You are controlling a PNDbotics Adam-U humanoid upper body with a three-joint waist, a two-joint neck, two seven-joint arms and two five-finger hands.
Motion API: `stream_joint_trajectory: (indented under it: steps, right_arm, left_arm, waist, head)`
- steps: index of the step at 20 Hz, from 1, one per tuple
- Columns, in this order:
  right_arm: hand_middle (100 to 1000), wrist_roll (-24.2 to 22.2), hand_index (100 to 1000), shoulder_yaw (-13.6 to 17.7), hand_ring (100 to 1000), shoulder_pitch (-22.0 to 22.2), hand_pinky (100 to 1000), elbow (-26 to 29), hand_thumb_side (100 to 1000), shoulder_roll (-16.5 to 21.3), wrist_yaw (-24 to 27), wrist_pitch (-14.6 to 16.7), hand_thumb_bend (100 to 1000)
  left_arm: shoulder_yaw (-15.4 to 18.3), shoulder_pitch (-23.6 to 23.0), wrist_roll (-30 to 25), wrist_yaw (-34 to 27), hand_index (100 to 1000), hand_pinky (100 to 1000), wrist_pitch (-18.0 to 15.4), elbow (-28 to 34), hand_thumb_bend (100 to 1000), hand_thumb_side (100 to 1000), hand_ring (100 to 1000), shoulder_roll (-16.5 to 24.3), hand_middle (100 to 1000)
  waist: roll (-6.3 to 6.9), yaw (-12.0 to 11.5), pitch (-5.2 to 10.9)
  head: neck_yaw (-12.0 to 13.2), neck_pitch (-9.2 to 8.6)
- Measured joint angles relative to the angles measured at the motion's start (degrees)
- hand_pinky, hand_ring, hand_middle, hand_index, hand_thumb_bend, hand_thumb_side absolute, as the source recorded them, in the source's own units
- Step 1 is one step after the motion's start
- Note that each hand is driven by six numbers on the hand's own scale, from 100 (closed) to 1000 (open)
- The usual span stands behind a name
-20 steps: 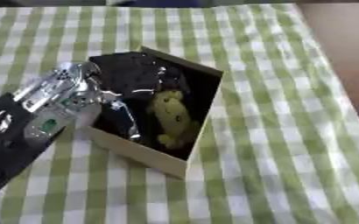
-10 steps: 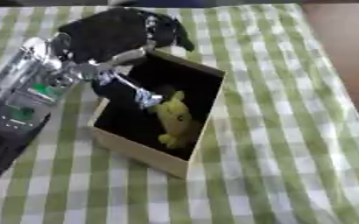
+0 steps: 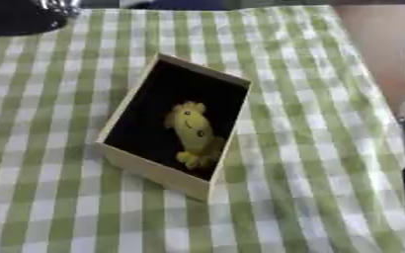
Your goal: Pick up objects on the table and place them in the box.
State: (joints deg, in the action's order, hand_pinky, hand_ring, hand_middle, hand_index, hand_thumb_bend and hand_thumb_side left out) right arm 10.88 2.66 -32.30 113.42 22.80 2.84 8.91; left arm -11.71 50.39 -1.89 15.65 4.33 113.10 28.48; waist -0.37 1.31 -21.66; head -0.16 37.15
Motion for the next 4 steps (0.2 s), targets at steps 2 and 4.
stream_joint_trajectory:
  steps: [2, 4]
  right_arm:
    - [707, 0.0, 867, 0.0, 786, 0.0, 768, 0.0, 1000, 0.2, -0.1, 0.2, 100]
    - [707, 0.1, 867, 0.2, 786, 0.0, 768, 0.0, 1000, 0.2, -0.2, 0.3, 100]
  left_arm:
    - [3.1, -3.2, 5.2, -6.3, 812, 565, -0.6, 0.4, 276, 448, 687, 0.5, 726]
    - [6.0, -6.3, 11.2, -11.8, 820, 573, -2.3, 0.4, 322, 468, 697, 0.9, 735]
  waist:
    - [-0.09, -0.5, 0.0]
    - [-0.12, -1.0, 0.0]
  head:
    - [0.0, 0.08]
    - [0.0, 0.08]
